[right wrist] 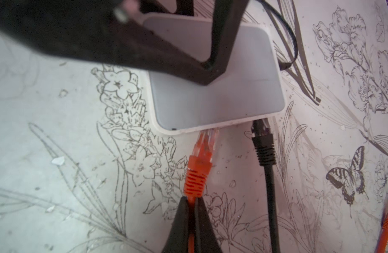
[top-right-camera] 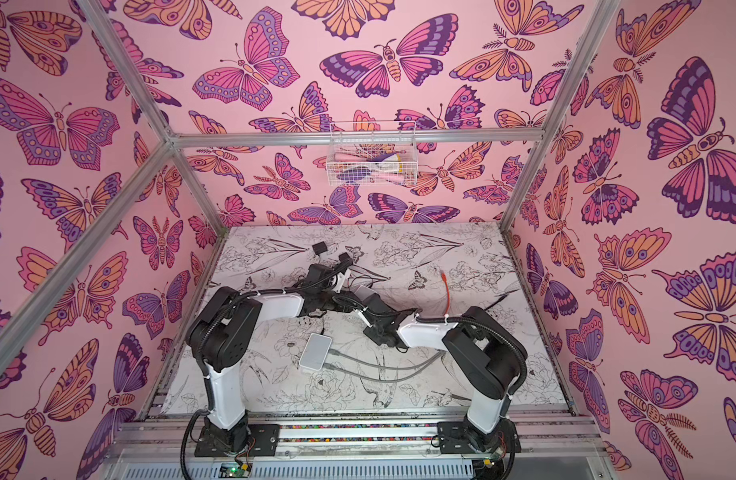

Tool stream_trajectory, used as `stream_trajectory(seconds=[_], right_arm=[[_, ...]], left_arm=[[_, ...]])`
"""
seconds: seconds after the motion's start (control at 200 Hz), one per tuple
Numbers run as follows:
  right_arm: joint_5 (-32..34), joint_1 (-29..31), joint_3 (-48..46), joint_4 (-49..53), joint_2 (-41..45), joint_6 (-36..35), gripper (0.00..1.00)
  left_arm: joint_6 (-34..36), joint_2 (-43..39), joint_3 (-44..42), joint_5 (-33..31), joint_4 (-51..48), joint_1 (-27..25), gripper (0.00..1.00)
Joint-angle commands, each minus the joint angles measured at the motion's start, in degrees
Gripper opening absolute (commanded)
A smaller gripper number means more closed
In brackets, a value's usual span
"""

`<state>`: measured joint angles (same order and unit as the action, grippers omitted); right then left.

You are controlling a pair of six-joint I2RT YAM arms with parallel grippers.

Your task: Insert the plug into the switch port

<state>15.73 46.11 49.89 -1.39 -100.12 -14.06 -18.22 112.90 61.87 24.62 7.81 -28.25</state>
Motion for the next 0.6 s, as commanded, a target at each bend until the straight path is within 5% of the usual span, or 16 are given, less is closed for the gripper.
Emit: stream_trajectory(seconds=[0.0, 0.24, 0.596], right_arm=[[-4.3, 0.4, 0.4, -9.1, 2.8, -6.1, 0.00], [-11.3, 0.9, -0.7, -4.8, 3.4, -7.1, 0.00], [-2.1, 3.4, 2.6, -1.6, -1.9, -3.4, 0.00]], left_arm=[[0.9, 0.8, -3.5, 4.2, -6.7, -2.3, 0.51], [2.0, -0.4, -3.3, 4.5, -7.9, -0.7, 0.51], [2.5, -0.5, -4.2, 5.2, -9.1, -0.1, 0.49]])
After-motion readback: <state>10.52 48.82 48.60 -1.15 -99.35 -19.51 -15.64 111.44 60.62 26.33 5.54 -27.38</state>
